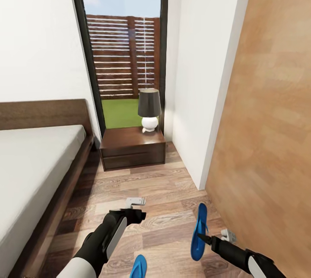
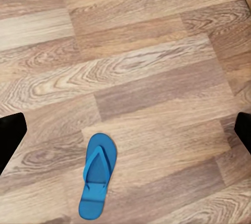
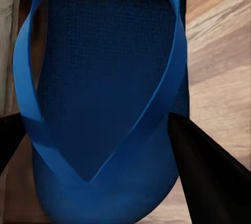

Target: In the bedroom, move the book from the bed onto either nightstand, and place the two sandals side by side next to the bed.

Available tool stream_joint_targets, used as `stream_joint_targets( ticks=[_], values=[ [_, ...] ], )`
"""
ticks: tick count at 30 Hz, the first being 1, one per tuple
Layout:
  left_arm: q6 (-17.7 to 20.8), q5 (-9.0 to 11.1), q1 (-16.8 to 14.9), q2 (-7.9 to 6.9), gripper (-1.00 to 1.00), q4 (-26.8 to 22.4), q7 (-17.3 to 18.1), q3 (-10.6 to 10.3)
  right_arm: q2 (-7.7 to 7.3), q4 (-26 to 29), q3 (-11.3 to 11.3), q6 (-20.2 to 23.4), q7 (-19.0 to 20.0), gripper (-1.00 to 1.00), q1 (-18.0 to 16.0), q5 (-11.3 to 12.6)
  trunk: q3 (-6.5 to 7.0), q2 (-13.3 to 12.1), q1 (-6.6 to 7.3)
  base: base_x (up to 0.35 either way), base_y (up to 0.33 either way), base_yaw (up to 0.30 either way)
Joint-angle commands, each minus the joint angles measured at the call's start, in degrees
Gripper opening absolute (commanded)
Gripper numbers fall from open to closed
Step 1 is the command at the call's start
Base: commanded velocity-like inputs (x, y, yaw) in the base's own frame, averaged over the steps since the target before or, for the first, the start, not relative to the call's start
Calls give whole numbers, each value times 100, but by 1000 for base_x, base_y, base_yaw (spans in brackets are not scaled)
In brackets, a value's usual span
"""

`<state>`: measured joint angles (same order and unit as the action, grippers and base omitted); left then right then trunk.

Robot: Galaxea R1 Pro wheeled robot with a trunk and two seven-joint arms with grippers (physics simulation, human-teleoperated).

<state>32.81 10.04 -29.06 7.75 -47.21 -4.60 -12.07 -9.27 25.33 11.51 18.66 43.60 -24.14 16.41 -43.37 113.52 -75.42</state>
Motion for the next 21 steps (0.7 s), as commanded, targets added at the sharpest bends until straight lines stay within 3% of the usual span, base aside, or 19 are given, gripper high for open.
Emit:
stream_joint_targets(
  ticks=[1, 21],
  values=[
    [24, 59, -3, -2, 100, -8, -49, -15, -5, -4, 21, 50, 60, -100, -3, 43, -24, 44, -22, 0, 0, 0],
    [24, 52, -3, -9, 100, -8, -50, -15, -1, 54, 20, 9, 100, -100, -3, 2, -383, 846, -461, 0, 0, 0]
  ],
)
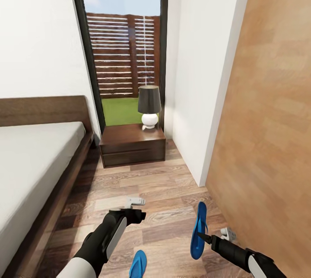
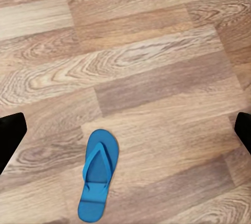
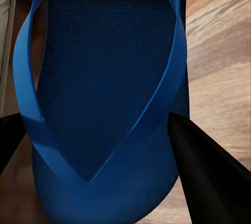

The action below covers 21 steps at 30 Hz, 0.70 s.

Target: In the bedroom, move the book from the bed onto either nightstand, and place the two sandals side by side next to the bed.

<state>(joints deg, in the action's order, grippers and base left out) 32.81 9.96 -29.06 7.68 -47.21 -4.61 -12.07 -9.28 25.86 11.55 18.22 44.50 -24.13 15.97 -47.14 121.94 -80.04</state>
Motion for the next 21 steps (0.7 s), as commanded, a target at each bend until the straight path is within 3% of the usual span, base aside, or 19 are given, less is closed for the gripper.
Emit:
stream_joint_targets(
  ticks=[1, 11, 13, 19, 21],
  values=[
    [24, 59, -3, -3, 100, -7, -48, -15, 0, 2, 16, 51, 6, -100, -4, 44, -24, 44, -22, 0, 0, 0],
    [27, 59, -3, -4, 100, -7, -48, -15, 11, 43, 50, 10, 35, -100, -3, 174, -204, 445, -241, 0, 0, 0],
    [27, 59, -3, -4, 100, -7, -48, -15, 8, 42, 79, 25, 41, -100, -2, 389, -239, 525, -285, 0, 0, 0],
    [25, 66, -3, 1, 100, -6, -48, -15, -7, 42, 103, 171, 57, -100, -2, 1525, -347, 766, -417, 0, 0, 0],
    [26, 67, -3, 0, 100, -7, -48, -17, -14, 42, 103, 215, 58, -100, -3, 1716, -383, 846, -461, 0, 0, 0]
  ],
)
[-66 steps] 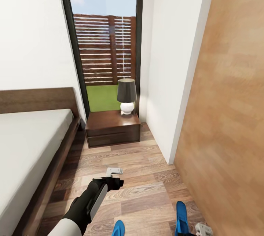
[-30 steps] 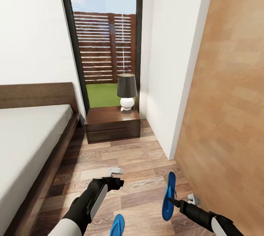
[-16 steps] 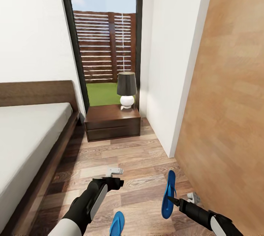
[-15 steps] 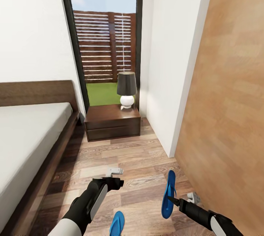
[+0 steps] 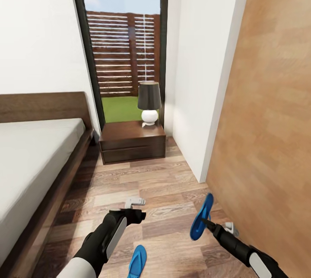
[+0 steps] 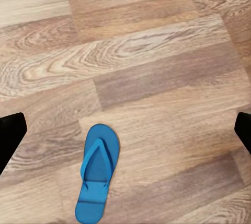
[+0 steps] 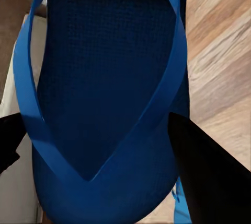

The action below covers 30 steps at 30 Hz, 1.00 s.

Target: In the bedroom, move the book from the bed onto either nightstand, and place the two sandals side by side next to the bed.

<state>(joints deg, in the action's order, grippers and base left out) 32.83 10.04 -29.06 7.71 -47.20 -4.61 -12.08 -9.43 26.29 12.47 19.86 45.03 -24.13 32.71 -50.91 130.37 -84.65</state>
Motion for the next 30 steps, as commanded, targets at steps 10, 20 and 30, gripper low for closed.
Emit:
stream_joint_targets(
  ticks=[10, 20, 30],
  values=[
    [24, 58, -3, -6, 100, -7, -48, -13, 39, -58, -85, 43, -65, -100, -2, 107, -186, 405, -219, 0, 0, 0],
    [27, 56, -3, -6, 100, -8, -48, -13, -20, -76, -468, 80, -33, -100, -3, -1061, -365, 806, -439, 0, 0, 0],
    [30, 55, -3, -6, 100, -8, -48, -13, -400, 209, -457, 296, 3, -100, 0, -1115, -545, 1207, -658, 0, 0, 0]
  ],
)
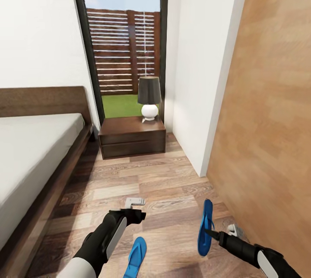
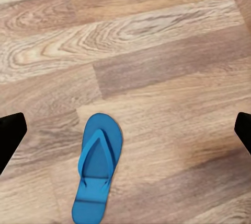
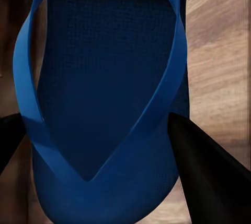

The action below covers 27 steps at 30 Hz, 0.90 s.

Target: In the bedroom, move the book from the bed onto either nightstand, and place the two sandals side by side next to the bed.

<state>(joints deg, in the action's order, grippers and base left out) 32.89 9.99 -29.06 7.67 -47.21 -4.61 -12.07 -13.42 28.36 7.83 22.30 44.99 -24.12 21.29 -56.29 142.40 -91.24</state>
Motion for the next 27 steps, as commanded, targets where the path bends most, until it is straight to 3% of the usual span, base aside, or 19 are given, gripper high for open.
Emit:
stream_joint_targets(
  ticks=[1, 6, 9, 11, 13, 27],
  values=[
    [24, 58, -3, -2, 100, -5, -48, -15, -31, 129, 7, 176, 8, -100, -3, 31, -24, 44, -21, 0, 0, 0],
    [25, 60, -3, 5, 100, -8, -48, -22, -126, 420, 38, 587, 81, -100, 2, 74, -131, 89, -54, 0, 0, 0],
    [25, 63, -3, 6, 100, -6, -48, -23, -198, 442, 26, 625, 594, -100, 2, 82, -197, 93, -61, 0, 0, 0],
    [25, 64, -3, 6, 100, -6, -48, -24, -232, 444, 20, 638, 1179, -100, 3, 56, -242, 96, -67, 0, 0, 0],
    [25, 64, -3, 6, 100, -3, -48, -24, -240, 434, 17, 642, 1415, -100, 2, 47, -286, 99, -72, 0, 0, 0],
    [25, 56, -3, 6, 100, 1, -48, -24, -240, 417, 34, 644, 1488, -100, -2, 48, -596, 117, -108, 0, 0, 0]
  ],
)
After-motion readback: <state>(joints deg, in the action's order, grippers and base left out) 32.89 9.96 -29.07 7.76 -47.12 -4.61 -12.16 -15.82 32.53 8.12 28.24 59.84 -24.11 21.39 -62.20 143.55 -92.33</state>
